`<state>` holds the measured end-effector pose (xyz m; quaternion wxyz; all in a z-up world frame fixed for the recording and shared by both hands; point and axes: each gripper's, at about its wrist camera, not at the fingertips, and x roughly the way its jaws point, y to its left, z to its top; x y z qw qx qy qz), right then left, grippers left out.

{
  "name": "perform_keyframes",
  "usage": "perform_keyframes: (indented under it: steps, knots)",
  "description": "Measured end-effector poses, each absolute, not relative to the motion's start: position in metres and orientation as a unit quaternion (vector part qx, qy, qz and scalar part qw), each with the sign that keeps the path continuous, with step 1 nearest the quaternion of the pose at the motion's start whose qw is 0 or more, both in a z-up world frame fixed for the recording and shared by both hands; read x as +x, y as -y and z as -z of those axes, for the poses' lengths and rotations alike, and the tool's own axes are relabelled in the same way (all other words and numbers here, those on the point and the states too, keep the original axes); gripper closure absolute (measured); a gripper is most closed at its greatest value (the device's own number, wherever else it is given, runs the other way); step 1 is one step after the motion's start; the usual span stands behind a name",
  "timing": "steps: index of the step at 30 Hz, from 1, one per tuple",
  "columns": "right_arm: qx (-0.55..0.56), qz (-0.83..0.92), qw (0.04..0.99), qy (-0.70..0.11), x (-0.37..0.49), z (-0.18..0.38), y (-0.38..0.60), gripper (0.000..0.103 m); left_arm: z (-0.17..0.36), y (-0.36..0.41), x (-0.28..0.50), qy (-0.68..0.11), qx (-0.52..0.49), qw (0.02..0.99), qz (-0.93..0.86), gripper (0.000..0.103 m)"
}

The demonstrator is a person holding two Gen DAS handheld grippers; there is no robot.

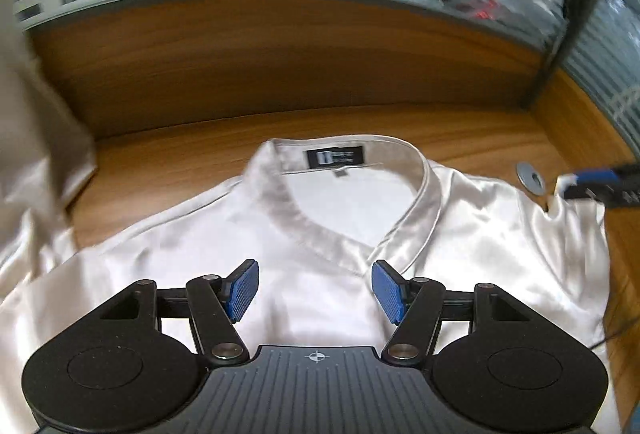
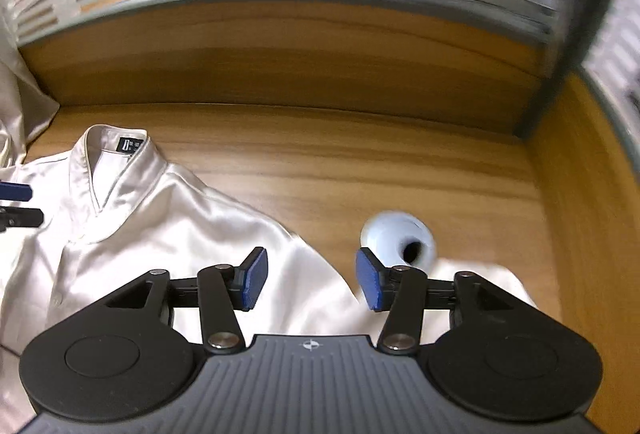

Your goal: Fold clothes

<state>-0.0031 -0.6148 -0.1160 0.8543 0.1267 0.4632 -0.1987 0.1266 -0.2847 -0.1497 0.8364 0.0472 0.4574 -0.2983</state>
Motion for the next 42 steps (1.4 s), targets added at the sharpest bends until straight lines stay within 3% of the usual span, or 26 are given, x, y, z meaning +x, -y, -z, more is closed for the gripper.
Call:
perform_keyframes:
  steps: [4, 11, 15, 21, 23, 24, 25, 37, 42]
  knots:
    - [0.148, 0.237, 0.839, -0.468, -0.061, 0.101, 0.618, 0.045, 0.136, 0.261, 0.113, -0.461, 0.024, 0.843, 0.276, 0.037]
    - [0.24, 0.316, 0.794, -0.46, -0.152, 0.126, 0.63, 0.044, 0.127, 0.234, 0.081, -0.474, -0.005, 0.846, 0.245, 0.036]
    - [0.297, 0.339, 0.775, -0.442, -0.176, 0.151, 0.639, 0.044, 0.126, 0.233, 0.066, -0.481, -0.005, 0.843, 0.242, 0.036]
    - [0.297, 0.337, 0.781, -0.434, -0.173, 0.165, 0.641, 0.048, 0.122, 0.242, 0.051, -0.482, 0.009, 0.839, 0.252, 0.036]
    - [0.298, 0.337, 0.783, -0.431, -0.172, 0.17, 0.641, 0.058, 0.12, 0.245, 0.048, -0.48, 0.011, 0.839, 0.256, 0.036]
    - [0.298, 0.336, 0.783, -0.43, -0.172, 0.172, 0.641, 0.084, 0.119, 0.247, 0.047, -0.479, 0.012, 0.839, 0.259, 0.036]
    - [0.298, 0.336, 0.784, -0.428, -0.172, 0.174, 0.642, 0.098, 0.118, 0.249, 0.046, -0.477, 0.013, 0.839, 0.262, 0.036]
    - [0.212, 0.359, 0.791, -0.447, -0.232, 0.111, 0.596, 0.099, 0.12, 0.326, 0.051, -0.462, 0.042, 0.816, 0.345, 0.038]
    - [0.197, 0.359, 0.785, -0.466, -0.27, 0.085, 0.569, 0.099, 0.133, 0.395, 0.066, -0.461, 0.072, 0.788, 0.403, 0.049]
